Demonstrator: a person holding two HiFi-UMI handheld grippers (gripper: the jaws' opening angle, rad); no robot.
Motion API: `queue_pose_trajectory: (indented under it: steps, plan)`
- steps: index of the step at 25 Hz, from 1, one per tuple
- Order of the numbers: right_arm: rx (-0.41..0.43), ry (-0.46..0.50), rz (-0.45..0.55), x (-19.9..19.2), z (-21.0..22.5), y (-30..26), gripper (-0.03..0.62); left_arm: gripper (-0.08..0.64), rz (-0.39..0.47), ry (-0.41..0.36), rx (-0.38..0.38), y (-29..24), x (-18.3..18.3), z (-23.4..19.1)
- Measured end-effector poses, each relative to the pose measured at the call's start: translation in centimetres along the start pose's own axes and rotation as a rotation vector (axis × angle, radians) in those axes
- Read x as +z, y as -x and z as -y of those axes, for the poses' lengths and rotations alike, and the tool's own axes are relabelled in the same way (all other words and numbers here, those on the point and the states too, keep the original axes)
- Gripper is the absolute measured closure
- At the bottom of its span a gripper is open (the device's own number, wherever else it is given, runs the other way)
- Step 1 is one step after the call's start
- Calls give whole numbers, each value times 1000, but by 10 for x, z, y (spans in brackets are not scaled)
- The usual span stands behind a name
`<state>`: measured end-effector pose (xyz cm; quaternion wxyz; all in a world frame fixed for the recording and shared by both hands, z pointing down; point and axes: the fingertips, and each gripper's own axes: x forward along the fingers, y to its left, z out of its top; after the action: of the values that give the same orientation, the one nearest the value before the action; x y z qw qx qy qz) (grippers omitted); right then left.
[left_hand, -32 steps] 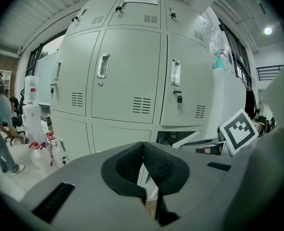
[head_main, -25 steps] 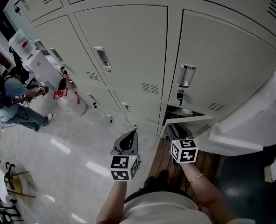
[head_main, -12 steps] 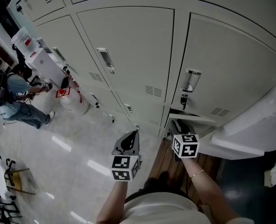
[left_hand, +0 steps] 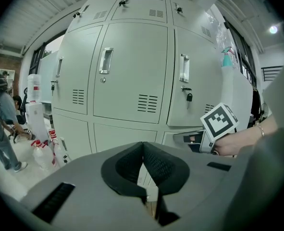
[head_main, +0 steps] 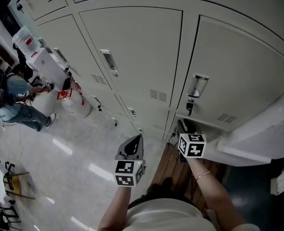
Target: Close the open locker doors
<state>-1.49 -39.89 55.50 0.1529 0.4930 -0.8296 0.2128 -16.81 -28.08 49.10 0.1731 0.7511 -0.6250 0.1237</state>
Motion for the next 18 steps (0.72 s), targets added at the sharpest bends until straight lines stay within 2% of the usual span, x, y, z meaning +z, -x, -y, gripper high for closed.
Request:
queue_pose_trajectory:
  steps: [9, 18]
  plan:
    - [-26, -27, -11, 3, 12, -9, 502, 540, -1, -5, -2, -4, 3, 1]
    - [5, -2, -4, 5, 0, -3, 502, 540, 2, -8, -10, -2, 3, 3]
